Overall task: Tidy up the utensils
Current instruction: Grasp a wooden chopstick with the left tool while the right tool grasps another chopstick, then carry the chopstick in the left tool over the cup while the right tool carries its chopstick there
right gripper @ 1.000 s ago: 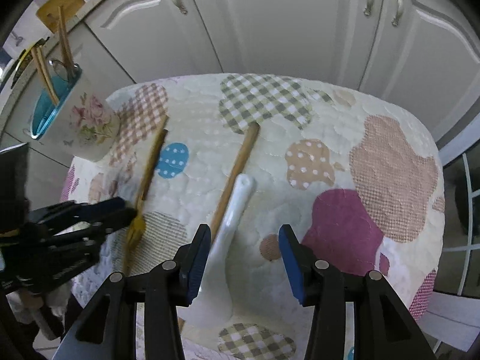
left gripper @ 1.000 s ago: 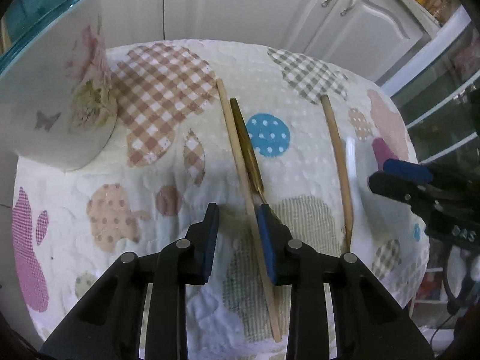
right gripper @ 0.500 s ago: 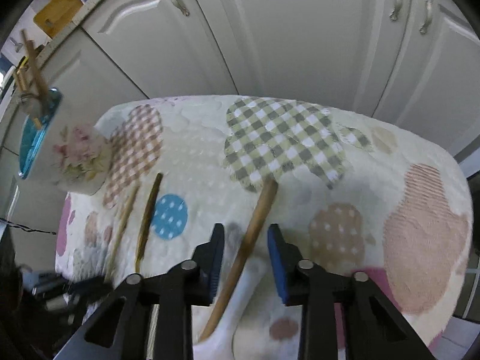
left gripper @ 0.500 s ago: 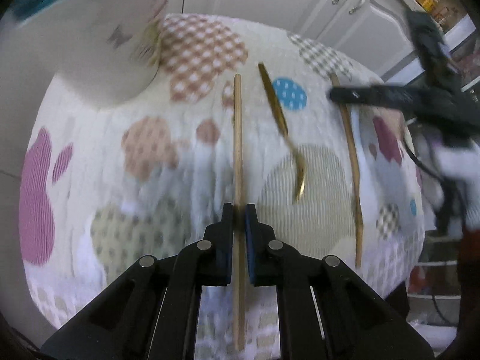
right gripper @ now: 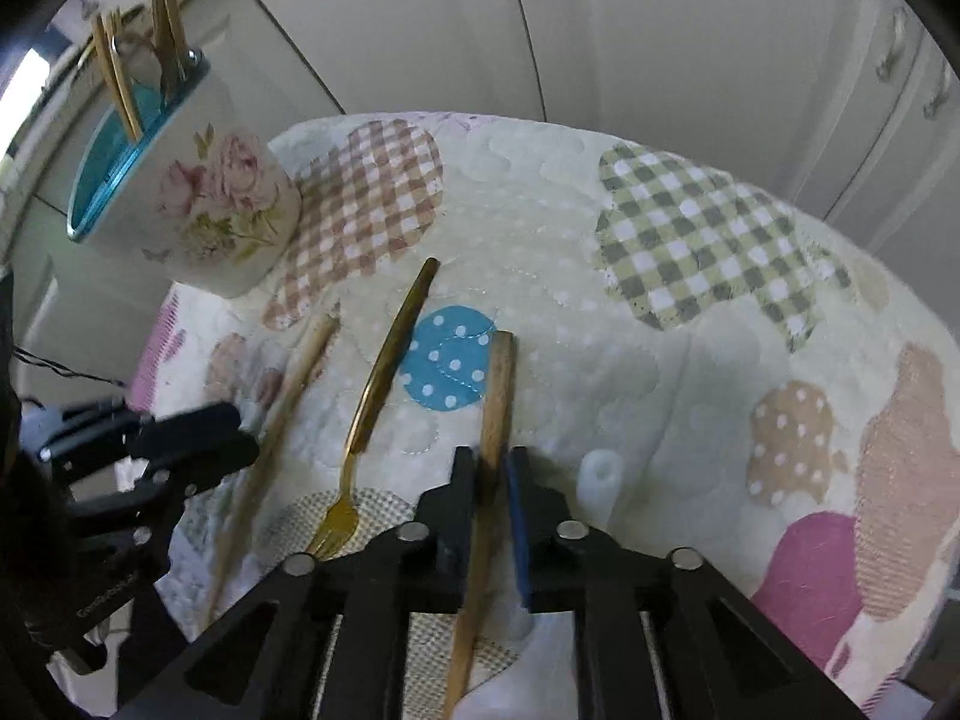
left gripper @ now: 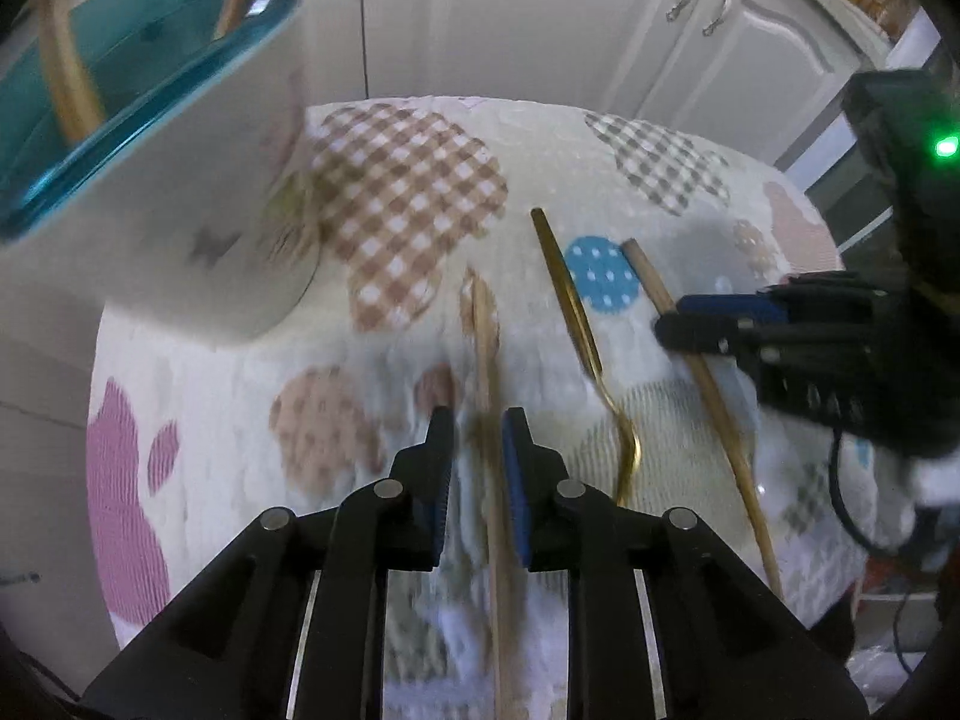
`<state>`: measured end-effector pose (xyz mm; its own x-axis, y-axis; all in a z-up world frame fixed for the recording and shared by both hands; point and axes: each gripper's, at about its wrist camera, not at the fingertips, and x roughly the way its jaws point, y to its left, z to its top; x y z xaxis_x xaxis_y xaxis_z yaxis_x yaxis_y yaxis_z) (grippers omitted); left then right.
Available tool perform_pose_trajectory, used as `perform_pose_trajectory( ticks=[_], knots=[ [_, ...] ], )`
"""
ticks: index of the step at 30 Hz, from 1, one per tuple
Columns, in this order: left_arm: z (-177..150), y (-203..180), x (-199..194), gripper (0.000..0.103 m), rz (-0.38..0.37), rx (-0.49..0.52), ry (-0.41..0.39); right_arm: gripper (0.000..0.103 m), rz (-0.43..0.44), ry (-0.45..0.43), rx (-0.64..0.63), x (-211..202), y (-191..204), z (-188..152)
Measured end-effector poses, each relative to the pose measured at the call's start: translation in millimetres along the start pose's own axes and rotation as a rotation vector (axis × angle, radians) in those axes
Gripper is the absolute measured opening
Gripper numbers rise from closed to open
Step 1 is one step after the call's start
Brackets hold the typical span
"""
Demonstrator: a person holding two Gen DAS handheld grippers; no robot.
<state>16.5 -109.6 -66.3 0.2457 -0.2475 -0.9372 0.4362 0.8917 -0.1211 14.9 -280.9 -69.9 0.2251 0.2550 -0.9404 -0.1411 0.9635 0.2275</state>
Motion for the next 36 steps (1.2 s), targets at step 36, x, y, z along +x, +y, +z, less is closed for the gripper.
perform_pose_trajectory(
  ticks=[36],
  knots=[
    [-38,31,-199,0.004,-0.117,-0.033,-0.381,0.007,0.173,-0.365,-0.120,-153,67,-23]
  ],
)
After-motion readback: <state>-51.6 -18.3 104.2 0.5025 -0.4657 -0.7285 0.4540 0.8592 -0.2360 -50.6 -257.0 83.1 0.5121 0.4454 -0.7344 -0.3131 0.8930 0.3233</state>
